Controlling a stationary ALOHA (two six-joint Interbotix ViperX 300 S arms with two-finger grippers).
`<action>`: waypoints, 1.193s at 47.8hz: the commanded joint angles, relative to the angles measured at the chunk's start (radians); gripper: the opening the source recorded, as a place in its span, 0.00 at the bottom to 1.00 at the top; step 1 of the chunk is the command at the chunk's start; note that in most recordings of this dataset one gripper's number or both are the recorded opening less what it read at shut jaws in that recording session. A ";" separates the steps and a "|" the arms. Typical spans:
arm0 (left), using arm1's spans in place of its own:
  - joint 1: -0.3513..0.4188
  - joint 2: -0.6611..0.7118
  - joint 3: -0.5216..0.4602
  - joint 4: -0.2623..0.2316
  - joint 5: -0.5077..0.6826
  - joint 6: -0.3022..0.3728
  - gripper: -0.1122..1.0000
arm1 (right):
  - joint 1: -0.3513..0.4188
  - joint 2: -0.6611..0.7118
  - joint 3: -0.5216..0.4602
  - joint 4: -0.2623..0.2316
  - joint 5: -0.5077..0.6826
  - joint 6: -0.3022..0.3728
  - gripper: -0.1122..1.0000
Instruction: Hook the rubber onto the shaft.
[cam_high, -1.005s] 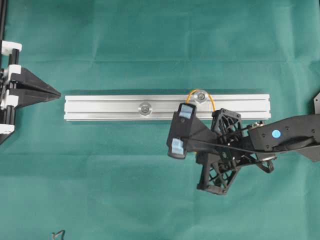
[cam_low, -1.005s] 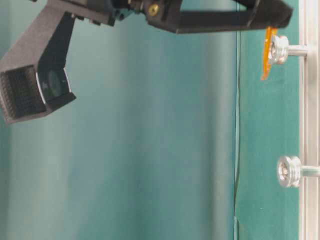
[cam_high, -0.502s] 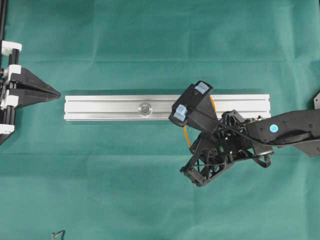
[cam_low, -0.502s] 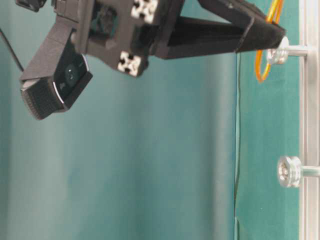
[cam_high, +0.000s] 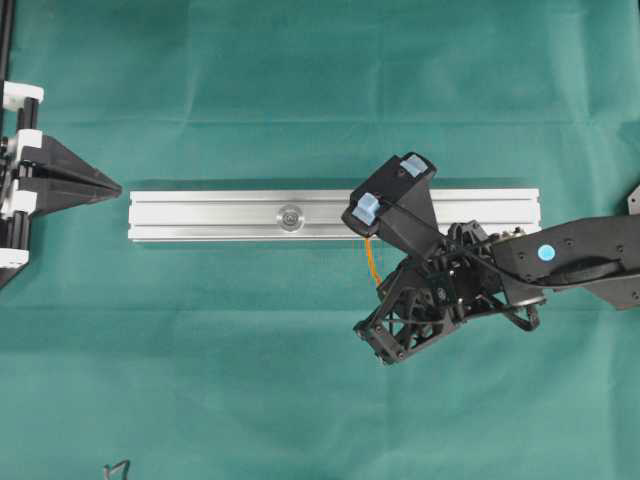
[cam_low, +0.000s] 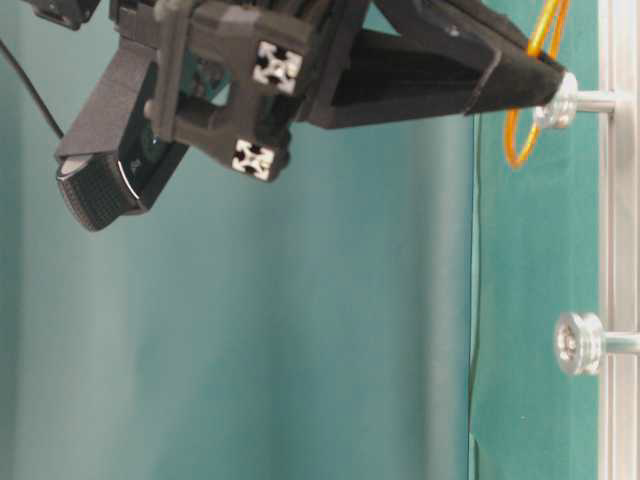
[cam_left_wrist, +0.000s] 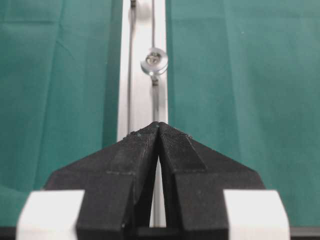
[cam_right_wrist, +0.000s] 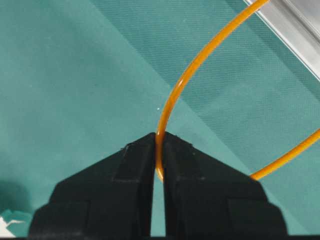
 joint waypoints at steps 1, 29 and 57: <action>-0.002 0.008 -0.029 0.003 -0.006 0.003 0.10 | -0.006 -0.009 -0.029 -0.002 -0.005 0.003 0.16; -0.002 0.008 -0.031 0.002 -0.005 0.003 0.10 | -0.077 0.103 -0.187 -0.046 -0.006 -0.005 0.16; -0.002 0.008 -0.029 0.003 -0.006 0.002 0.10 | -0.118 0.141 -0.207 -0.115 -0.075 -0.003 0.16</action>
